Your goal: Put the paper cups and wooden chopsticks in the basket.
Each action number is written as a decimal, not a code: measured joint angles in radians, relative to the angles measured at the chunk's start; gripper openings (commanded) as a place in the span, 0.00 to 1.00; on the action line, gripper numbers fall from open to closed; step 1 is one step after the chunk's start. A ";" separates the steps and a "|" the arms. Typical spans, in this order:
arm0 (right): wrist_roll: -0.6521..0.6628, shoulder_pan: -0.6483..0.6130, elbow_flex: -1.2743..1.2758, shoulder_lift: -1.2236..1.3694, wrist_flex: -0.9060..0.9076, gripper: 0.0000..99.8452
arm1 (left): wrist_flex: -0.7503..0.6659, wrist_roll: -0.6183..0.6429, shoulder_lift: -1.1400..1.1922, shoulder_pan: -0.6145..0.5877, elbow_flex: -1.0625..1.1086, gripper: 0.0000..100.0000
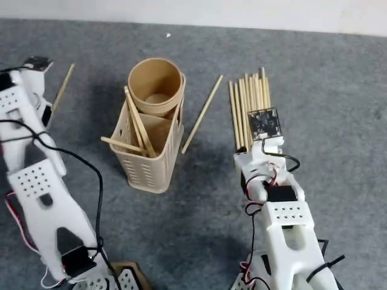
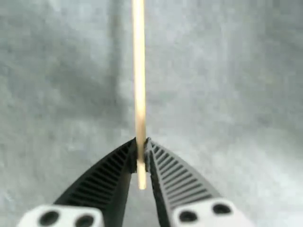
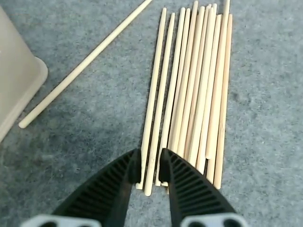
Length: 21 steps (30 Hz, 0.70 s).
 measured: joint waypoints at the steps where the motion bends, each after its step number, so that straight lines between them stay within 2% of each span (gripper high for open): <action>1: 0.000 0.000 0.000 0.000 0.000 0.08 | 0.000 0.000 -0.083 0.002 0.107 0.00; 9: 0.000 0.000 0.000 0.000 0.000 0.08 | -0.002 0.002 -0.784 0.014 0.872 0.00; 11: 0.000 0.000 0.000 0.000 0.000 0.08 | -0.038 -0.003 -0.936 0.006 1.060 0.00; 15: 0.000 0.000 0.000 0.000 0.000 0.08 | -0.193 -0.072 -1.198 -0.063 1.430 0.01; 18: 0.000 0.000 0.000 0.000 0.000 0.08 | -0.373 -0.114 -1.359 -0.089 1.676 0.10; 21: 0.000 0.000 0.000 0.000 0.000 0.08 | -0.491 -0.118 -1.447 -0.086 1.792 0.17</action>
